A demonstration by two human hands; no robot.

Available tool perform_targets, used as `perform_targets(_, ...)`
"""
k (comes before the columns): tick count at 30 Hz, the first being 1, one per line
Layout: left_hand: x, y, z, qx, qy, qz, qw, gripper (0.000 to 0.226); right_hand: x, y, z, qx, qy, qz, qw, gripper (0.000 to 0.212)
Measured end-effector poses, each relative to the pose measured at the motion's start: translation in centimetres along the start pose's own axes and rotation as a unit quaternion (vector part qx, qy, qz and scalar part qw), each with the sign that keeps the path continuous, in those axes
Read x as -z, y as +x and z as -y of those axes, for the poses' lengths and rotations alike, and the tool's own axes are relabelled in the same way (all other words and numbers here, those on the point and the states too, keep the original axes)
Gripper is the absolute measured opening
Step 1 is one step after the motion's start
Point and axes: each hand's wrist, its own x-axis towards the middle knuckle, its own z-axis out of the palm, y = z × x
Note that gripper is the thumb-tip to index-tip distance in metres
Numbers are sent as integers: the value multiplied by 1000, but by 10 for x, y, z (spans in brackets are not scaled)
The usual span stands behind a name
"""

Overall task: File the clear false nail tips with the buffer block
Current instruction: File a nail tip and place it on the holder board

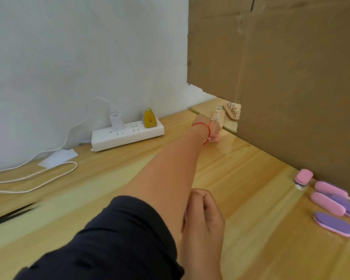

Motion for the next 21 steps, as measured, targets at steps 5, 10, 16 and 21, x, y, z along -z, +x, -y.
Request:
perform_targets(5, 60, -85, -14, -48, 72, 74, 994, 16, 2, -7, 5, 16, -40, 66, 997, 26)
perform_targets(10, 150, -230, 24, -88, 216, 58, 971, 11, 1, -21, 5, 84, -146, 153, 974, 27)
perform_targets(16, 248, -419, 120, -14, 308, -50, 950, 12, 0, -31, -20, 107, -227, 330, 910, 30)
perform_targets(21, 299, -558, 186, 114, 348, -84, 927, 10, -1, -44, -26, 76, -284, 454, 841, 25)
